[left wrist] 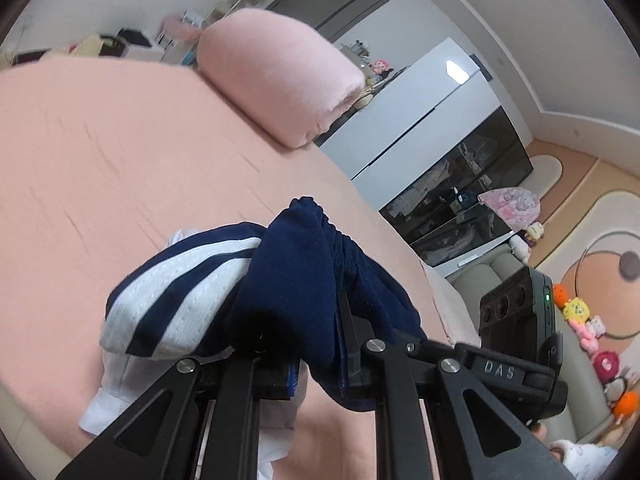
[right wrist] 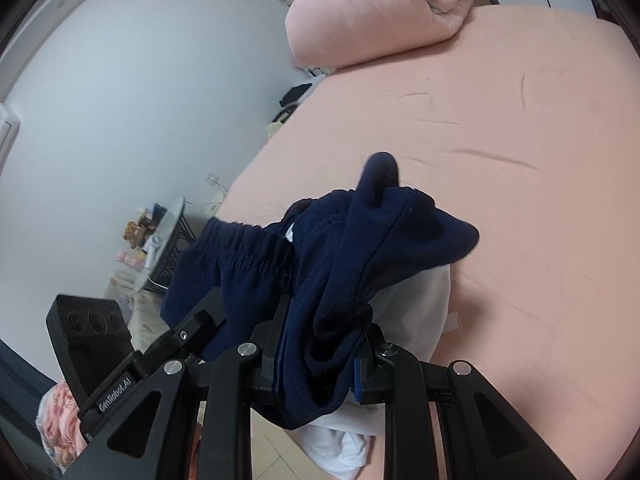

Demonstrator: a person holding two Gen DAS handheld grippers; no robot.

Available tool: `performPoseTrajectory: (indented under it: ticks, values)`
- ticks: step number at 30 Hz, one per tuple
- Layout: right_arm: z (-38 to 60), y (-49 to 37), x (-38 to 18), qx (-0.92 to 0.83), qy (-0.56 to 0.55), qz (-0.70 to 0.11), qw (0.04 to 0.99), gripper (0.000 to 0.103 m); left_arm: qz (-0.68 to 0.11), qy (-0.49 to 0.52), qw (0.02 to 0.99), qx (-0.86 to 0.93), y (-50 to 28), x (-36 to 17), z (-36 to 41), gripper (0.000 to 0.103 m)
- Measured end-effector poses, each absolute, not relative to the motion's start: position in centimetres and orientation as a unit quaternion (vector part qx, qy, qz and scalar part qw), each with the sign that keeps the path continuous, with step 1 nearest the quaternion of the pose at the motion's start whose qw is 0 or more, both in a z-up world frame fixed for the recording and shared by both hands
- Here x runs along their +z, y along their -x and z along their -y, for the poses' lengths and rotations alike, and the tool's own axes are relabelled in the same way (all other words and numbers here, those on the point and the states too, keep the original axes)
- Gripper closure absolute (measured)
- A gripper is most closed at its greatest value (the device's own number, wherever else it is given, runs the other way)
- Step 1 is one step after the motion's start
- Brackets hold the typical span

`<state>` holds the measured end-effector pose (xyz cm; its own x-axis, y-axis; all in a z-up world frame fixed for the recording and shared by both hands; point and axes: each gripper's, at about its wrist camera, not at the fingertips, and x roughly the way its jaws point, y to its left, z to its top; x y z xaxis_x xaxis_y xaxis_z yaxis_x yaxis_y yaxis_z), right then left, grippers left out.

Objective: Fold clothes

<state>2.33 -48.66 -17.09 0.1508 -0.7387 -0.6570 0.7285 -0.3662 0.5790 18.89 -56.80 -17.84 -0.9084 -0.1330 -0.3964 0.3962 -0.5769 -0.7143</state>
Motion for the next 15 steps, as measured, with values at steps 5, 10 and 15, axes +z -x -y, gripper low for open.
performPoseTrajectory:
  ticks: [5, 10, 15]
  values:
    - [49.3, -2.6, -18.4, -0.646, -0.509, -0.006, 0.568, 0.081, -0.423, -0.180, 0.152, -0.875, -19.2, -18.4, 57.0, 0.091]
    - [49.2, -3.4, -20.4, -0.639, -0.522, -0.023, 0.564, 0.081, -0.401, -0.227, 0.150, -0.875, -19.5, -19.7, 56.4, 0.091]
    - [48.8, -3.2, -22.4, -0.631, -0.543, -0.014, 0.554, 0.078, -0.443, -0.230, 0.142, -0.855, -20.6, -22.3, 57.0, 0.090]
